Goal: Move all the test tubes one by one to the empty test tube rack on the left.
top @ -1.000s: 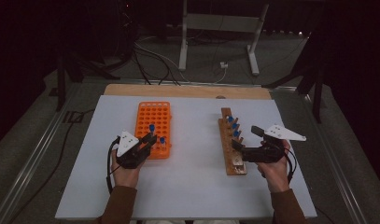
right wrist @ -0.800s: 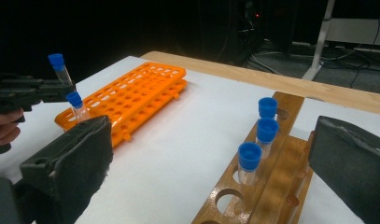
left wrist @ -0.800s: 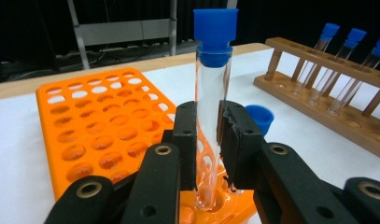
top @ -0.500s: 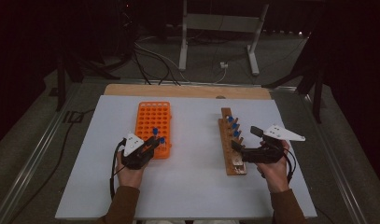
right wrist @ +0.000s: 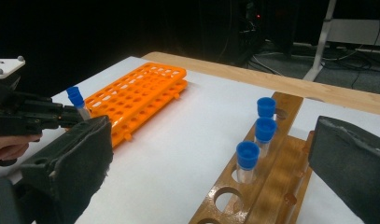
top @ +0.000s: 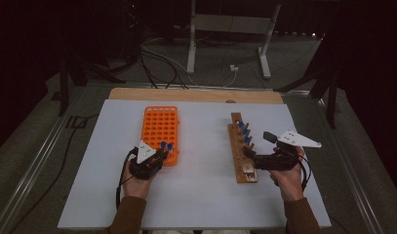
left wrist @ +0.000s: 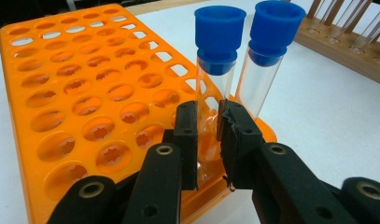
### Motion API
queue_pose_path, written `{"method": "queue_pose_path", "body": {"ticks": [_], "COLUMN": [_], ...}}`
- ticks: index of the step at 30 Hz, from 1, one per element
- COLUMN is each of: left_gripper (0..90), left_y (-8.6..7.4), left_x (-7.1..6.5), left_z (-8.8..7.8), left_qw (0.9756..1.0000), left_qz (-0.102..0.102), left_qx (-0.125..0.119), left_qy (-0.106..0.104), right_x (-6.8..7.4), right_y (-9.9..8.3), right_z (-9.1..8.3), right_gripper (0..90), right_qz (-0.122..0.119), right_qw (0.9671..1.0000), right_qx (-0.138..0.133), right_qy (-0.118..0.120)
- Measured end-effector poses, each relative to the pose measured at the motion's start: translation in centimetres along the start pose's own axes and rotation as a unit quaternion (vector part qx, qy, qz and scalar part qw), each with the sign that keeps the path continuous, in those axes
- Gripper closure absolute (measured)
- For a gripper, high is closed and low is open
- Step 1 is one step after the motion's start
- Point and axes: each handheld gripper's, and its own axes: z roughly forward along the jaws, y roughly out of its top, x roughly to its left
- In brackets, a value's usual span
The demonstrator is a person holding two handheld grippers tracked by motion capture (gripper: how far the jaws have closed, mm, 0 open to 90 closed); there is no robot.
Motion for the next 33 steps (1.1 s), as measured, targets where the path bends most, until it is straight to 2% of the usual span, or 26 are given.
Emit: {"method": "queue_pose_path", "body": {"ticks": [7, 10, 11, 14, 17, 22, 27, 31, 33], "left_gripper": [78.6, 77.0, 74.4, 62.5, 55.9, 49.1, 33.7, 18.2, 16.3], "left_y": [0.0, 0.0, -0.1, -0.1, -0.1, 0.1, 0.7, 1.2, 1.3], "left_x": [0.0, 0.1, 0.3, 0.5, 0.6, 1.0, 0.9, 0.7, 0.7], "left_z": [-0.1, -0.1, -0.1, -0.2, -0.4, -1.0, -1.9, -2.4, -2.6], "left_qw": [1.0000, 0.9999, 0.9997, 0.9996, 0.9995, 0.9982, 0.9969, 0.9967, 0.9963], "left_qz": [0.001, -0.008, -0.012, -0.020, -0.024, -0.042, -0.049, -0.052, -0.054], "left_qx": [0.003, 0.002, 0.000, -0.001, -0.001, -0.020, -0.044, -0.054, -0.059], "left_qy": [-0.001, -0.015, -0.023, -0.020, -0.019, -0.037, -0.043, -0.031, -0.032], "right_x": [-0.6, -0.8, -0.9, -1.0, -1.0, -1.5, -1.9, -1.7, -1.6], "right_y": [0.3, 0.4, 0.5, 0.5, 0.4, 0.0, -0.5, -0.8, -1.0], "right_z": [-0.3, -0.5, -0.5, -0.4, -0.1, 0.5, 1.2, 2.2, 2.7], "right_gripper": [0.2, 0.2, 0.2, 0.2, 0.2, 3.5, 7.9, 22.1, 33.8], "right_qz": [0.000, 0.001, 0.001, -0.006, -0.017, -0.012, -0.008, -0.013, -0.019], "right_qw": [1.0000, 0.9999, 0.9999, 0.9997, 0.9993, 0.9992, 0.9989, 0.9985, 0.9980], "right_qx": [-0.002, -0.006, -0.006, -0.001, 0.008, 0.018, 0.030, 0.042, 0.049], "right_qy": [-0.007, -0.011, -0.013, -0.023, -0.031, -0.034, -0.035, -0.031, -0.035]}}
